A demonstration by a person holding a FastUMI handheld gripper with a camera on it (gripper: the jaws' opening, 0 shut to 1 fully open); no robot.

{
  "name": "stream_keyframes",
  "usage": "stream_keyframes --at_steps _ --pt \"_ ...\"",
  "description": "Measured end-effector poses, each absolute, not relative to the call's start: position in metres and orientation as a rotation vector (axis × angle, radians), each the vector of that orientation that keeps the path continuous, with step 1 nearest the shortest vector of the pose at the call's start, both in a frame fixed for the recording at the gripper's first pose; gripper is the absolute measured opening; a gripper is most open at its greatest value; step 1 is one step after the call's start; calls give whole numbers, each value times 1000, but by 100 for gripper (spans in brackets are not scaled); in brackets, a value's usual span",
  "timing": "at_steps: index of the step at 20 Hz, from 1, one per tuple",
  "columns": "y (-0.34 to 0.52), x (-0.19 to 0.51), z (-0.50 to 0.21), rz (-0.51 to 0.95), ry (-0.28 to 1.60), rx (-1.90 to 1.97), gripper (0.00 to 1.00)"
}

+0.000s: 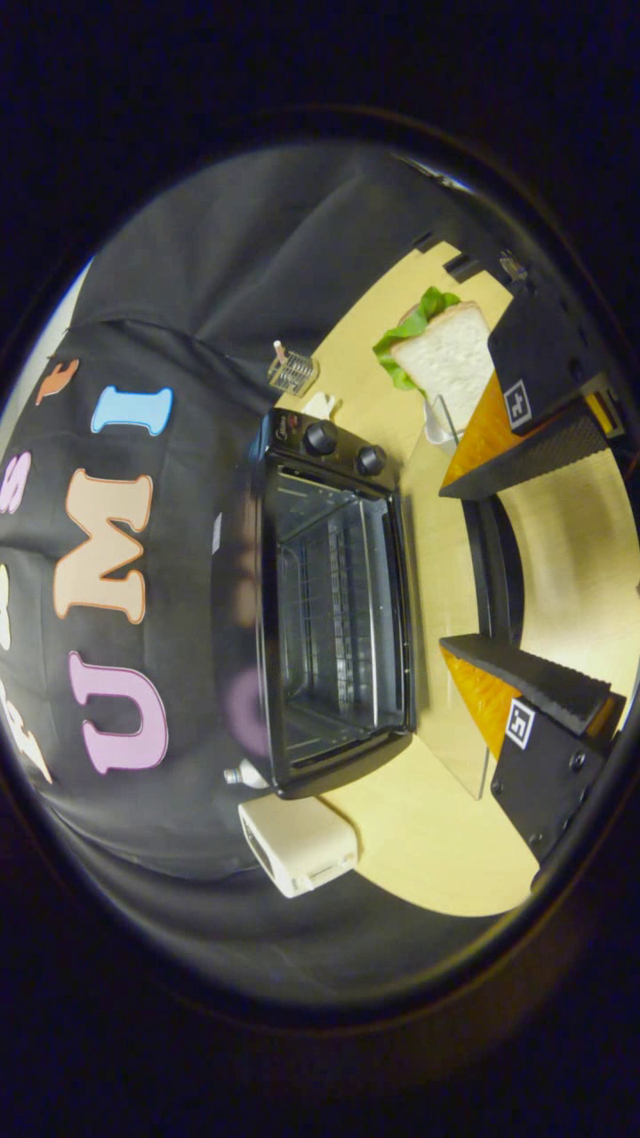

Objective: Open the toaster oven, put the food inside, and close the toaster oven door.

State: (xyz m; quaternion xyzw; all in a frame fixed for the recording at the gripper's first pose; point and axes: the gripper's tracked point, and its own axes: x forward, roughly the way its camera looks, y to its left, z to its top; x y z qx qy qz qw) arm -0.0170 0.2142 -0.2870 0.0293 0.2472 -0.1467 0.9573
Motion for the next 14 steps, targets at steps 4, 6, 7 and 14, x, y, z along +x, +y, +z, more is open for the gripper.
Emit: stream_keyframes --at_steps 4,6,7,14 --pt "218 -9 -313 -284 529 56 90" --pt "219 -4 -324 -280 529 87 89" --pt "219 -3 -331 -279 532 101 89" --pt "223 5 -364 -239 542 139 90"
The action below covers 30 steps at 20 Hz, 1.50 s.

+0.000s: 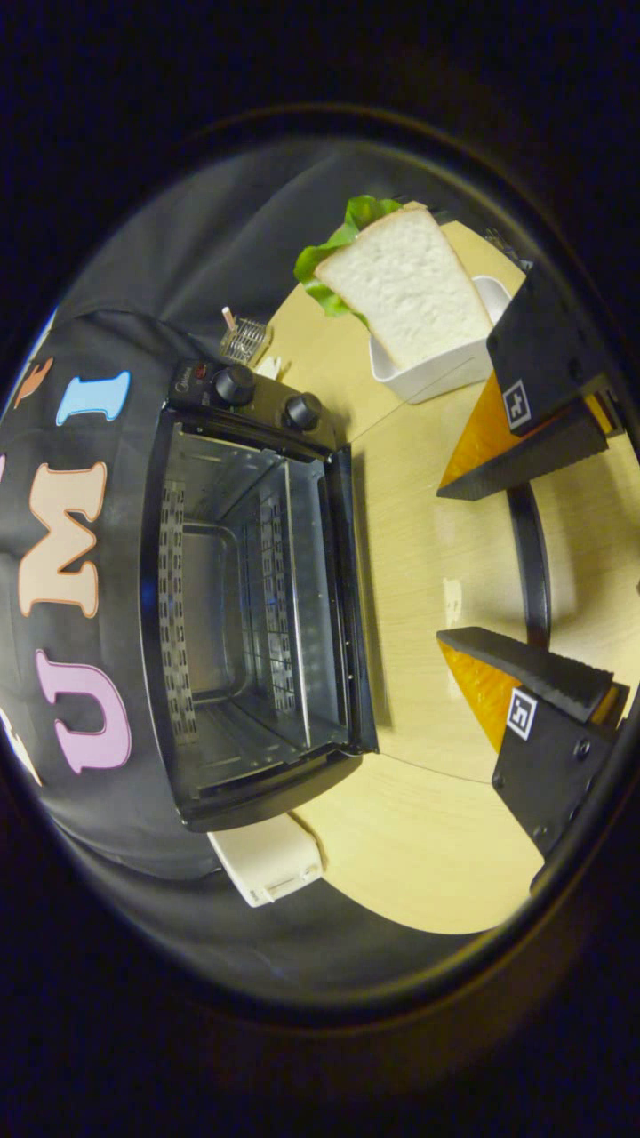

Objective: Open the toaster oven, put the food inside, and close the toaster oven door.

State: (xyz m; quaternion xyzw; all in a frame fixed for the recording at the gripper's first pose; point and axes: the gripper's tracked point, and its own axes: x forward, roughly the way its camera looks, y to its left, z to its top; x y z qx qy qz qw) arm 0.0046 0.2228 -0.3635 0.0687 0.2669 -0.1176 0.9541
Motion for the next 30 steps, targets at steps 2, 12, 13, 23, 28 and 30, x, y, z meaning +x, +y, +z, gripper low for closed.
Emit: stream_keyframes --at_steps 2,12,13,23,28,30 --pt "222 7 -366 -239 529 147 90" --pt "209 -6 -332 -172 561 35 90" --pt "202 -9 -318 -173 553 19 90" --pt "60 -54 -251 -310 488 107 97" --pt "11 -63 -274 -317 512 165 97" --pt "11 -60 -290 -271 535 203 97"
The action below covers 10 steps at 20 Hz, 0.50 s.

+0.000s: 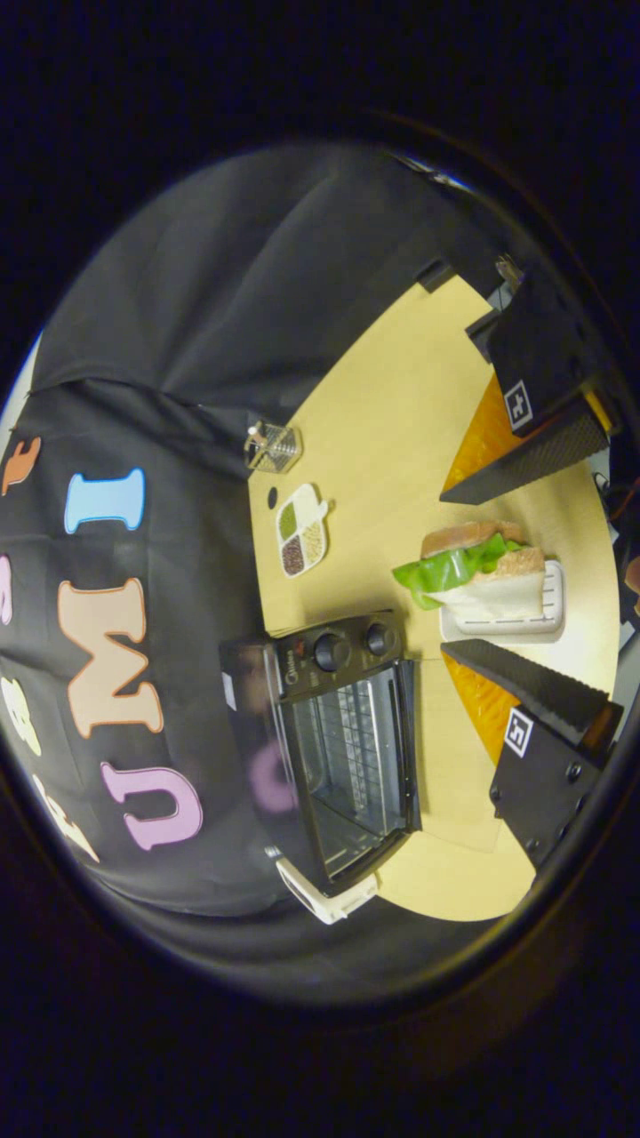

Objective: Open the toaster oven, put the food inside, and close the toaster oven door.

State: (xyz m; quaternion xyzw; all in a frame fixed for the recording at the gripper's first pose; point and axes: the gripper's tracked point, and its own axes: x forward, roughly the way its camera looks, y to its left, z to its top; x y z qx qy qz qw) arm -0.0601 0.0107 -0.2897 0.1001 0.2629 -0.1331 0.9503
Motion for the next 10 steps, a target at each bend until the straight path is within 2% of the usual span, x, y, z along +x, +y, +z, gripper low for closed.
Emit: stream_keyframes --at_steps 9,10 --pt "30 -47 -348 -137 653 291 93" --pt "30 -47 -351 -134 667 298 80"
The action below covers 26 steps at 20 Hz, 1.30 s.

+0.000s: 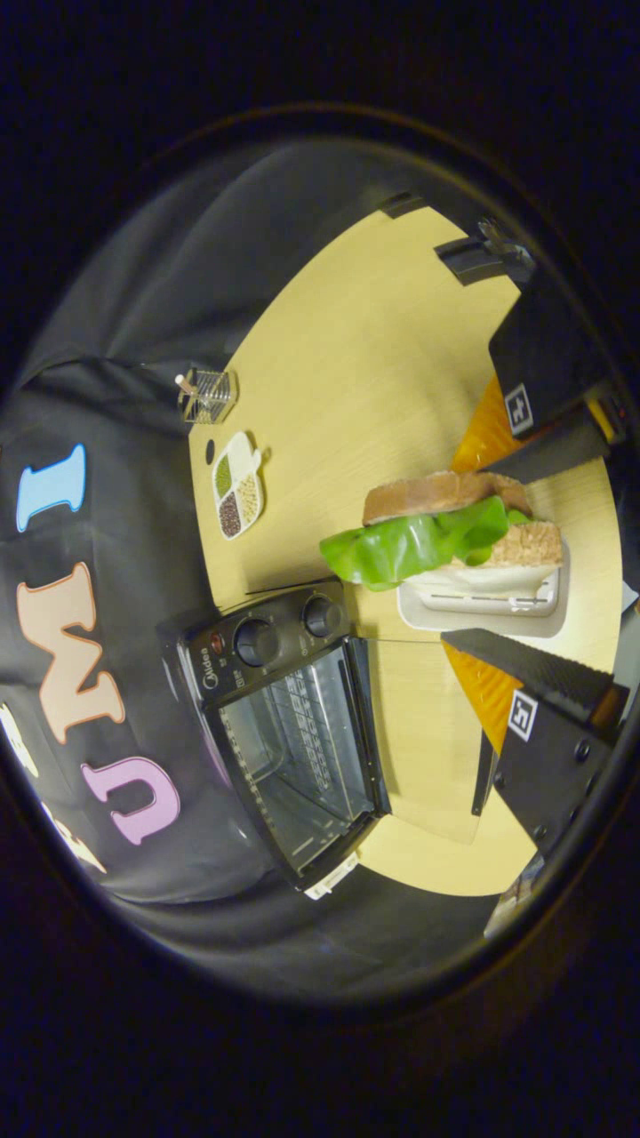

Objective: Open the toaster oven, put the food inside, and close the toaster oven door.

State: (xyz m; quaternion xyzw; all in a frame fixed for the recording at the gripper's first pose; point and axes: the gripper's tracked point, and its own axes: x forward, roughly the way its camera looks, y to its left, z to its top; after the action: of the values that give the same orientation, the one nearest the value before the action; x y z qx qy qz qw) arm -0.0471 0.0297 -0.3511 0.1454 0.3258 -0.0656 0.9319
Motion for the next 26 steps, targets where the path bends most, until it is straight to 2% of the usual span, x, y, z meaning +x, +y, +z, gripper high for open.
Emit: stream_keyframes --at_steps 3,4,13,26 --pt "30 -51 -348 -115 690 321 41" --pt "30 -53 -347 -115 685 323 37" --pt "47 -65 -283 -97 512 571 37" --pt "189 -20 -259 -24 394 1129 36"
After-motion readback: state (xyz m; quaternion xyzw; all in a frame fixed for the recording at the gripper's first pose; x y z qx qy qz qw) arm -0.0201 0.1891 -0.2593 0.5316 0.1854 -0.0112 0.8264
